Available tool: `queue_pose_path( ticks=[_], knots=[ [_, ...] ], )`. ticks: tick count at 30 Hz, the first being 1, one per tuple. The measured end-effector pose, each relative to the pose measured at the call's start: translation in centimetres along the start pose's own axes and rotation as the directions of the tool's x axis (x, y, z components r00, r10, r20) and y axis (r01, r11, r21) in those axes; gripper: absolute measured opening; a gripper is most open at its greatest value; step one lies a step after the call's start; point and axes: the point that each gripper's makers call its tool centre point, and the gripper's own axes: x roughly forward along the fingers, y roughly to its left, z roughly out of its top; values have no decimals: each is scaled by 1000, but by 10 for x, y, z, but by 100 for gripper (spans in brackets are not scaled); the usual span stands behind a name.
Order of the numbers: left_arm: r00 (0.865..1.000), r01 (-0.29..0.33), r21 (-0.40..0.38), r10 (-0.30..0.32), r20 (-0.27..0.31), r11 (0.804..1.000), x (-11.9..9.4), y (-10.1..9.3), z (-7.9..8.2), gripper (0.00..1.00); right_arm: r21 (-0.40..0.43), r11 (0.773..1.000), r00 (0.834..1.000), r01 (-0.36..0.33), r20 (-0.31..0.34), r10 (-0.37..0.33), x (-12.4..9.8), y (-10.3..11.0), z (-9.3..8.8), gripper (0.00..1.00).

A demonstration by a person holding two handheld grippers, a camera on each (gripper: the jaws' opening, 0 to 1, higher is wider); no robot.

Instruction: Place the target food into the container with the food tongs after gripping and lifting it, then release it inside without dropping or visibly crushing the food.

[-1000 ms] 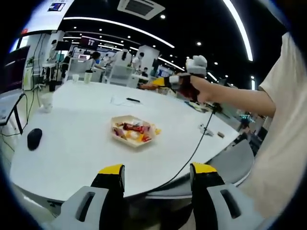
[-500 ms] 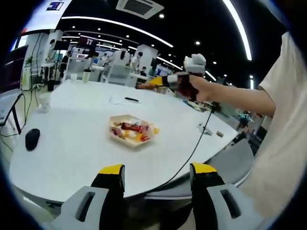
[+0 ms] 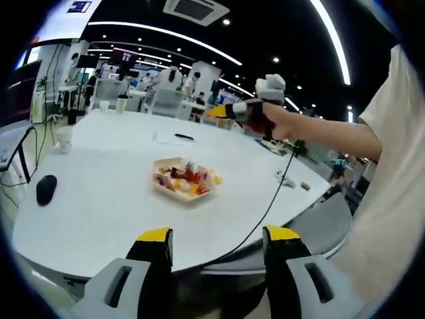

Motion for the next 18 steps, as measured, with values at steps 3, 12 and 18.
queue_pose_path(
  ticks=[3, 12, 18],
  knots=[
    [1000, 2, 2, -2, 0, 1000, 0, 0, 0, 54, 3, 1000, 1000, 2, 0, -2, -2, 0, 0, 24],
    [1000, 6, 3, -6, -1, 1000, 2, -1, 0, 54, 24, 1000, 1000, 10, -2, -10, -2, -10, -4, 24],
    [1000, 9, 12, -9, 0, 1000, 2, -4, 1, 53, 42, 999, 1000, 18, 7, -18, -4, -21, -8, 25]
  ],
)
